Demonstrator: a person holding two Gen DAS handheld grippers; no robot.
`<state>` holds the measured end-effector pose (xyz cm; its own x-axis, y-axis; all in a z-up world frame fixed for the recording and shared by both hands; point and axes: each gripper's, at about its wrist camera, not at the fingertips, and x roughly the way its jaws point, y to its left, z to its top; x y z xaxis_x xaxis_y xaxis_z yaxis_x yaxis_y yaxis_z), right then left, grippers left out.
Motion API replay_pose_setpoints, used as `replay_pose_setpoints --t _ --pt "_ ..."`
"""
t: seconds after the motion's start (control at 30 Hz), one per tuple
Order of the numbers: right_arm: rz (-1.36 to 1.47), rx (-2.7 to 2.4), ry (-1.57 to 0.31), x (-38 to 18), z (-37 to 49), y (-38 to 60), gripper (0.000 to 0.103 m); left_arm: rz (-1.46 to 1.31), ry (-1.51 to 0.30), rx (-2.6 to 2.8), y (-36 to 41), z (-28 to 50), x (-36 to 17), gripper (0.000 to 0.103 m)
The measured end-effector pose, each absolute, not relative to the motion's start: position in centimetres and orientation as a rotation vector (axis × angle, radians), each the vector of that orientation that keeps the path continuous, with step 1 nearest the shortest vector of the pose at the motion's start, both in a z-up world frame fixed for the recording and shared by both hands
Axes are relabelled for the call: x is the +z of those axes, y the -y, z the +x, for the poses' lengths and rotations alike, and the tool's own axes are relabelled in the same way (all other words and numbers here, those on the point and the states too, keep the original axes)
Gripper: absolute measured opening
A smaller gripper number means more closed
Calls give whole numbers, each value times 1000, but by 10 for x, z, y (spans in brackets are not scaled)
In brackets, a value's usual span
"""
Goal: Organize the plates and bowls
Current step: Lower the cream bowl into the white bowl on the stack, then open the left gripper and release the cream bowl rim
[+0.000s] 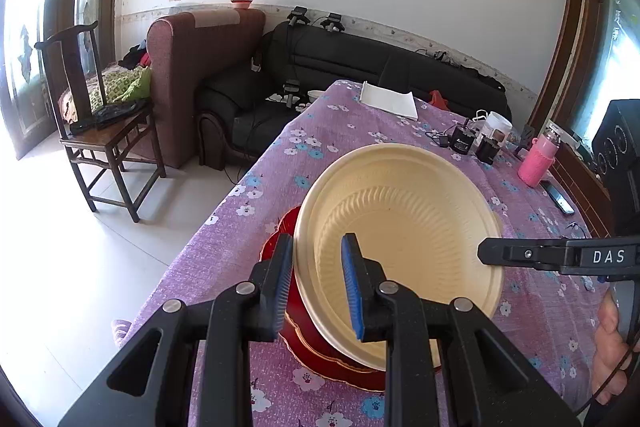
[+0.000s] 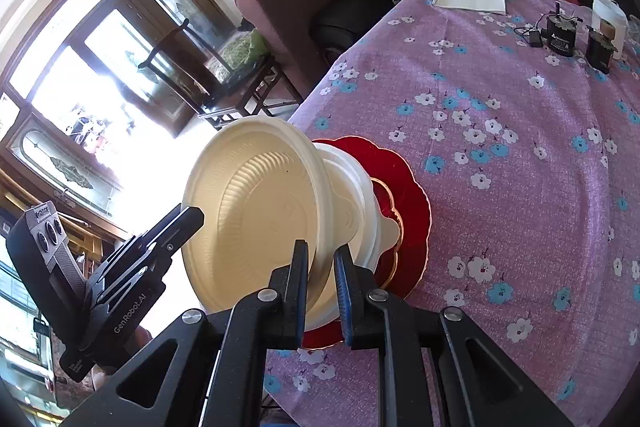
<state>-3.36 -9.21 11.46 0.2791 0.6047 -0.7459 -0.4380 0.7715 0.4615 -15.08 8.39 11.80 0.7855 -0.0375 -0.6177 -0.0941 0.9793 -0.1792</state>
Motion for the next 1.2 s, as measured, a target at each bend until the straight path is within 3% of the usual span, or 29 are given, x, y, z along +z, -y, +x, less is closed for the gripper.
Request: replay_pose_setpoints --t 1.2 --pt "103 670 -1063 113 -26 81 21 -129 -654 73 -79 -145 112 25"
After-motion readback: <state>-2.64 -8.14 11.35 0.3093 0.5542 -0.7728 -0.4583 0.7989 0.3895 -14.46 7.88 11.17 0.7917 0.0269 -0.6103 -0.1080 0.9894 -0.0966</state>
